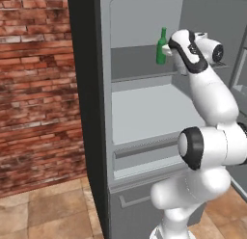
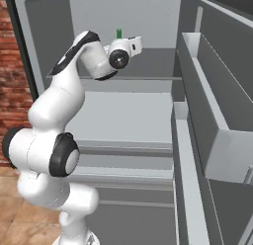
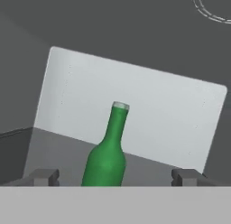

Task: Place the beer on the top shelf of the fridge to keep it out of children's reach, and place the bell pepper and squash on lower shelves for easy access.

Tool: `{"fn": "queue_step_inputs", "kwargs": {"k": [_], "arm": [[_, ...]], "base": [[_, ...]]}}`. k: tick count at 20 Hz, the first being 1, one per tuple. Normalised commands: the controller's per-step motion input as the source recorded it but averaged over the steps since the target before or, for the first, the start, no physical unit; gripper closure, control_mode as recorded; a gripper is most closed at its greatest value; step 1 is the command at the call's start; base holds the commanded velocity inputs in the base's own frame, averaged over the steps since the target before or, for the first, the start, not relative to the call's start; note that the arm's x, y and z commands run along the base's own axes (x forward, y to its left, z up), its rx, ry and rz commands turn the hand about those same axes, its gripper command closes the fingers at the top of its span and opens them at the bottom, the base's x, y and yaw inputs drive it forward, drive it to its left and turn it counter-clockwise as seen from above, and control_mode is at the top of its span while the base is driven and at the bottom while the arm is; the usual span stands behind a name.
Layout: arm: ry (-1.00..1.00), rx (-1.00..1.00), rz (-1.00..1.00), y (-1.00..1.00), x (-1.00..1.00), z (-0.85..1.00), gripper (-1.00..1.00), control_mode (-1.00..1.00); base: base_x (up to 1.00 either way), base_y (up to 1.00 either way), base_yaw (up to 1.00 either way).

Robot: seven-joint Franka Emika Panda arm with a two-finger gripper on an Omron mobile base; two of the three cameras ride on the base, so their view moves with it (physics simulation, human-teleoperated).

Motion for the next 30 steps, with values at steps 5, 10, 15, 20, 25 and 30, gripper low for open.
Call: {"fn": "queue_step_inputs", "kwargs": {"k": [5,10,15,20,25,30], "arm": [[0.07,-0.08,-0.02,0.09,-1.0,-0.07,-1.0,-1.0],[0.3,-0.07,-0.02,0.13,-1.0,0.0,-1.0,-1.0],[0.39,-0.03,0.0,0.11,-0.97,0.0,-1.0,-1.0],[0.35,0.06,-0.07,0.14,-0.79,-0.03,-1.0,-1.0],[0.27,0.14,-0.19,0.17,-0.81,-0.18,-1.0,-1.0],[0.25,0.06,-0.17,0.16,-0.72,-0.21,-1.0,-1.0]], "base": [[0.0,0.0,0.0],[0.0,0.0,0.0],[0.0,0.0,0.0],[0.0,0.0,0.0],[0.0,0.0,0.0],[0.0,0.0,0.0]]}}
